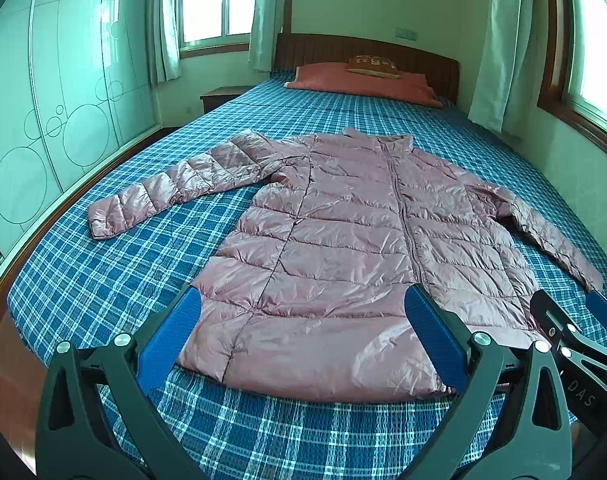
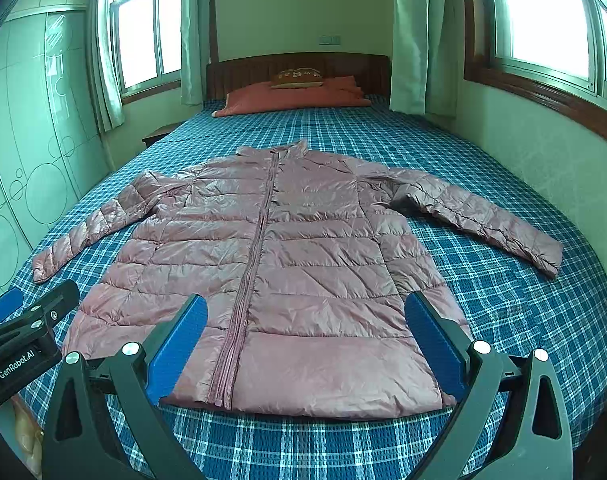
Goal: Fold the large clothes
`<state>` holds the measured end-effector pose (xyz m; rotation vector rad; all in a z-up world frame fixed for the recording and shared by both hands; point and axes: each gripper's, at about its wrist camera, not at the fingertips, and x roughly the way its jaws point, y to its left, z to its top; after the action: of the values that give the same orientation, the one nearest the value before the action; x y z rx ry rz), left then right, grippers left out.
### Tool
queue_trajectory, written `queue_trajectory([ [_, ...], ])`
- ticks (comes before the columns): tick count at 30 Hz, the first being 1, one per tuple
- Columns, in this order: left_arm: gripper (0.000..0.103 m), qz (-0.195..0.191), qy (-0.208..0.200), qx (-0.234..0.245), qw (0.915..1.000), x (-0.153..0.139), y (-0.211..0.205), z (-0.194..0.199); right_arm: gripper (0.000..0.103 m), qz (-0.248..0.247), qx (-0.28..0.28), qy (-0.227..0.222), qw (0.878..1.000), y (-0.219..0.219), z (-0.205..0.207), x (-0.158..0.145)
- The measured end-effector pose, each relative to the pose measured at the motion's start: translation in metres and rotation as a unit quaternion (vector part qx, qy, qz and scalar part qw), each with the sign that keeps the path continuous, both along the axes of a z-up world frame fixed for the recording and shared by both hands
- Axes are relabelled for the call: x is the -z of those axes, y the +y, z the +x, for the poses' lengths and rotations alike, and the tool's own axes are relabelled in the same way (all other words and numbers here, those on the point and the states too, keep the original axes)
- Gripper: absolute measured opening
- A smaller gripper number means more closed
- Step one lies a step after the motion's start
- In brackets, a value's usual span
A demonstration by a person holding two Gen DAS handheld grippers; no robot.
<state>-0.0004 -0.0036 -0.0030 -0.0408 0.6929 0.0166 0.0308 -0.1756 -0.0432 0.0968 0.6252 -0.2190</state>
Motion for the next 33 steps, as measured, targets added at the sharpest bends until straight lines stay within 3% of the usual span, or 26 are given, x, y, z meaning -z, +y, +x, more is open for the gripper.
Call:
queue_trajectory([
  [33,0.101,0.001,0.004,0.003,1.0,0.0039,0.0019,-0.0038,0.098,0.0,0.0,0.0,1.0,0.0007,0.0,0.0004],
])
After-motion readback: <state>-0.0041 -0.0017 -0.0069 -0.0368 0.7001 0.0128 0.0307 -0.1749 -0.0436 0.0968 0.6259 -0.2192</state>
